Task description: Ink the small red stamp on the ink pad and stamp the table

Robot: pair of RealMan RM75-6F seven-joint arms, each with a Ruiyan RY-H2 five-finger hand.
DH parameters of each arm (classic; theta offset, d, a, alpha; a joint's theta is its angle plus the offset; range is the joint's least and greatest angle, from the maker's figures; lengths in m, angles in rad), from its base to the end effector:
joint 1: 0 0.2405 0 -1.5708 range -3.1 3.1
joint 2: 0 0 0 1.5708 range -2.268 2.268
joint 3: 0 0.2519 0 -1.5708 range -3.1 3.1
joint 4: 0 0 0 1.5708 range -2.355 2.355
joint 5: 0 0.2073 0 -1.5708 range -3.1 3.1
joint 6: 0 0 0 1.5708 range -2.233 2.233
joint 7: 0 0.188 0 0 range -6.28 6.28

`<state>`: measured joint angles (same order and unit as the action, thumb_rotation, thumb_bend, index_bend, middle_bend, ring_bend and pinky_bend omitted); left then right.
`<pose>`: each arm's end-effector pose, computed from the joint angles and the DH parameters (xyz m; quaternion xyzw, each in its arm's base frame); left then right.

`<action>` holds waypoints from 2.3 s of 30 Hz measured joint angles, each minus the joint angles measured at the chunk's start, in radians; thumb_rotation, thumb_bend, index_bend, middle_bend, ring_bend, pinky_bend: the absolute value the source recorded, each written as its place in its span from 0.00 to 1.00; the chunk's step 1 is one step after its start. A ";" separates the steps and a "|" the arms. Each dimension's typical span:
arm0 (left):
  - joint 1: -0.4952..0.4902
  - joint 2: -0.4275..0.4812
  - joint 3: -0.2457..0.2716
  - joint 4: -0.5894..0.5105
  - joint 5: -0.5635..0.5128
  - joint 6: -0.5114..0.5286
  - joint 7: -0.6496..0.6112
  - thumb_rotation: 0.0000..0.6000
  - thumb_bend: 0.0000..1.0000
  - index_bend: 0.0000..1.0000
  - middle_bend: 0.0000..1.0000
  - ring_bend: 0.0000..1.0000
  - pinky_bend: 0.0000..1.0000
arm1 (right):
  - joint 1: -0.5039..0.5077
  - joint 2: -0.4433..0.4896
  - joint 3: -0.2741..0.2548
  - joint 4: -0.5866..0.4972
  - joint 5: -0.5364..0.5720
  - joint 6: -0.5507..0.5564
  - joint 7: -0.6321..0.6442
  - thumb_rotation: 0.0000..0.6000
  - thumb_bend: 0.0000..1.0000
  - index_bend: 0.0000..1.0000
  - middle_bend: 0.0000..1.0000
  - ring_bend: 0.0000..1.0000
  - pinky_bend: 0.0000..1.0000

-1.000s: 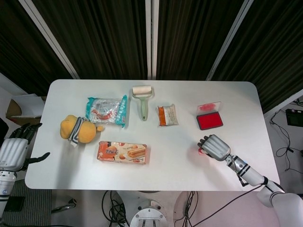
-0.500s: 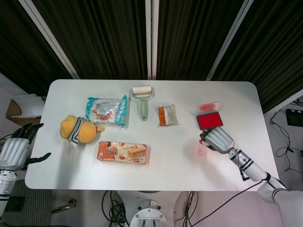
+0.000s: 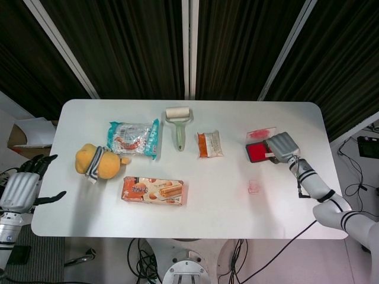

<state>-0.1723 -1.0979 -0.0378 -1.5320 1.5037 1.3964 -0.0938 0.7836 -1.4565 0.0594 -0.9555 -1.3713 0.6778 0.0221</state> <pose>-0.3109 0.2507 0.1585 -0.6265 -0.3879 -0.3819 0.5579 -0.2631 -0.4481 0.0284 0.7941 -0.3157 0.2061 0.4767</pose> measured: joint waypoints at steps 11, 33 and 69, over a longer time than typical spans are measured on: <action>0.004 0.004 0.002 0.007 -0.007 -0.001 -0.010 0.77 0.12 0.13 0.19 0.12 0.21 | 0.111 -0.047 0.060 0.032 0.214 -0.215 -0.191 1.00 0.36 0.69 0.59 0.55 0.74; -0.006 -0.005 0.003 0.024 -0.017 -0.027 -0.017 0.78 0.12 0.13 0.19 0.12 0.21 | 0.151 -0.140 0.022 0.151 0.339 -0.309 -0.250 1.00 0.37 0.69 0.58 0.56 0.74; 0.008 0.007 0.009 -0.008 0.003 0.008 -0.009 0.77 0.12 0.13 0.19 0.12 0.21 | 0.049 0.210 -0.006 -0.448 0.220 -0.063 -0.246 1.00 0.37 0.69 0.57 0.55 0.74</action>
<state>-0.1642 -1.0905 -0.0285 -1.5400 1.5066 1.4047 -0.1025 0.8327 -1.2469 0.0539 -1.4039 -1.1513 0.6147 -0.2237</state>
